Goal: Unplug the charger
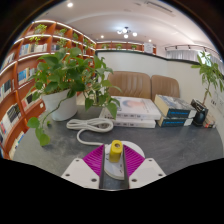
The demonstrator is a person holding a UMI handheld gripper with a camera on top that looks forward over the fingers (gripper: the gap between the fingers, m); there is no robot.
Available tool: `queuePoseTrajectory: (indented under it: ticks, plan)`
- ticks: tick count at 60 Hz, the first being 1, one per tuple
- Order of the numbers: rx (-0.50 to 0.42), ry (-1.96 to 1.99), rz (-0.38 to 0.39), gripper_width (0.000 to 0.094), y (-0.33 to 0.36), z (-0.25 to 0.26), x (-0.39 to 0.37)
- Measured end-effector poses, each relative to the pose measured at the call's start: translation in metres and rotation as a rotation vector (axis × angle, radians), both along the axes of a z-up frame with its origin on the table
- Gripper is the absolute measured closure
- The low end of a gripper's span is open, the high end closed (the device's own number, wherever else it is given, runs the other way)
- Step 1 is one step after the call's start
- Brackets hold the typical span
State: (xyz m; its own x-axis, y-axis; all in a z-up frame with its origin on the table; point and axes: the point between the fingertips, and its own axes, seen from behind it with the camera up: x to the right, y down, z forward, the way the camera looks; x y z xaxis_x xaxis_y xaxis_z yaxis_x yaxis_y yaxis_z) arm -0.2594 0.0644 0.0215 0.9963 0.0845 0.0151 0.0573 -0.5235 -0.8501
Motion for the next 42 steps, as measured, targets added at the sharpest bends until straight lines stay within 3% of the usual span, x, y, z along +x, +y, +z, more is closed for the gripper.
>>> queuePoseTrajectory:
  ticks: [3, 10, 21, 26, 27, 35, 37, 42]
  plan:
    - [0.014, 0.001, -0.015, 0.0801, 0.006, 0.002, 0.002]
    - [0.016, 0.018, -0.04, 0.0888, 0.008, 0.0, 0.001]
    - [-0.006, 0.007, -0.047, 0.0904, 0.01, -0.002, 0.001]
    - [-0.128, 0.027, -0.01, 0.0917, 0.007, -0.002, -0.001]
    - [-0.118, 0.077, 0.002, 0.0917, 0.011, 0.013, -0.002]
    - [0.235, 0.103, -0.035, 0.0912, 0.052, 0.198, 0.066]
    - [0.277, 0.098, -0.041, 0.0908, 0.054, 0.229, 0.081]
    - [0.306, 0.079, -0.051, 0.0902, 0.044, 0.251, 0.118]
